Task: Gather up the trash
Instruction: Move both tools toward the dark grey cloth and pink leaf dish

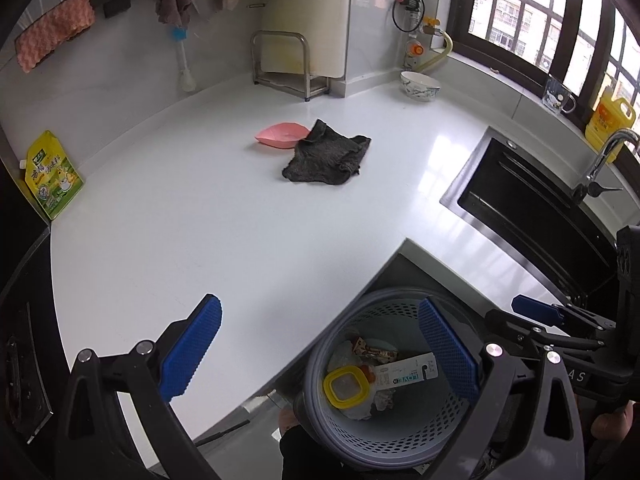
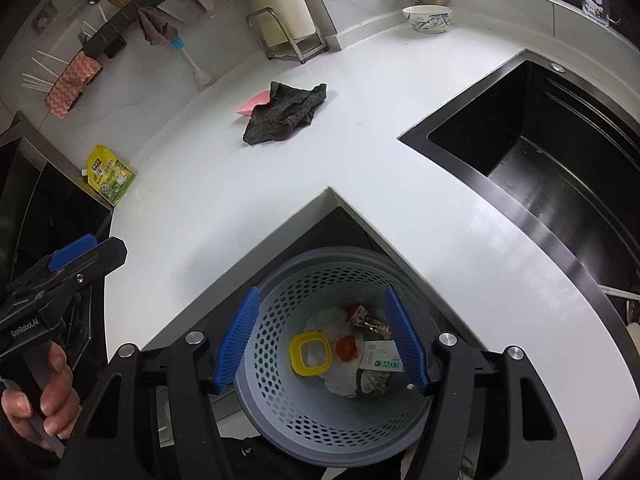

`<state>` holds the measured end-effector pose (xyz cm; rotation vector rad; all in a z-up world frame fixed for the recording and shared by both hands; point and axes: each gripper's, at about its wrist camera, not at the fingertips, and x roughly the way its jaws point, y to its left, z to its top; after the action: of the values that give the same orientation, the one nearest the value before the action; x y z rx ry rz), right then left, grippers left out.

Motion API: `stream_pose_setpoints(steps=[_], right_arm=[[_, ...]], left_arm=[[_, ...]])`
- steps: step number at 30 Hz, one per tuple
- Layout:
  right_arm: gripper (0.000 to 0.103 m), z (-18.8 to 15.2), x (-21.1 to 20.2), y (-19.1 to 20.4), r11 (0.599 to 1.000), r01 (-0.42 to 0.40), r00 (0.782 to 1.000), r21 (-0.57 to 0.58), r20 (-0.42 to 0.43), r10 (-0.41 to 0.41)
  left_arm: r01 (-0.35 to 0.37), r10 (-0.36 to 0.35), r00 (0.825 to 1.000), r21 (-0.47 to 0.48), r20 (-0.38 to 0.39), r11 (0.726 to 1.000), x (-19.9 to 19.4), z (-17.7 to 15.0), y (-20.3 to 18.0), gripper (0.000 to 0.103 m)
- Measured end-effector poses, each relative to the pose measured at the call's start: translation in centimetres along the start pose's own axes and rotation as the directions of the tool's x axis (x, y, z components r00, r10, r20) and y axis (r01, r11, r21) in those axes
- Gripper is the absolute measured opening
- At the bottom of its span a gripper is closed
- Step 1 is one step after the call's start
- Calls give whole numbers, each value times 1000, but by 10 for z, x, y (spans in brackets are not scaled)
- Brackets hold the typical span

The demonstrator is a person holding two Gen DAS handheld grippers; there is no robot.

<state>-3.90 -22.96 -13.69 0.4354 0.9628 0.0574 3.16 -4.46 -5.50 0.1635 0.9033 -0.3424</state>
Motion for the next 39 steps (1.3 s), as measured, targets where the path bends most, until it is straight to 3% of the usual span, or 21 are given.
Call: stream_pose_setpoints(steps=[11, 16, 25, 39], right_arm=[[68, 47, 26, 43, 1000, 10, 998, -1, 58, -10], [68, 76, 41, 61, 998, 67, 993, -21, 96, -64], [68, 129, 93, 69, 989, 142, 986, 34, 80, -144], [68, 192, 166, 65, 970, 186, 982, 157, 6, -189]], left_arm=[[-56, 57, 998, -48, 31, 997, 18, 44, 69, 97], [-88, 88, 995, -13, 45, 996, 39, 67, 91, 97], [-24, 21, 997, 37, 78, 999, 84, 116, 116, 97], [38, -41, 998, 76, 41, 996, 161, 164, 132, 97]])
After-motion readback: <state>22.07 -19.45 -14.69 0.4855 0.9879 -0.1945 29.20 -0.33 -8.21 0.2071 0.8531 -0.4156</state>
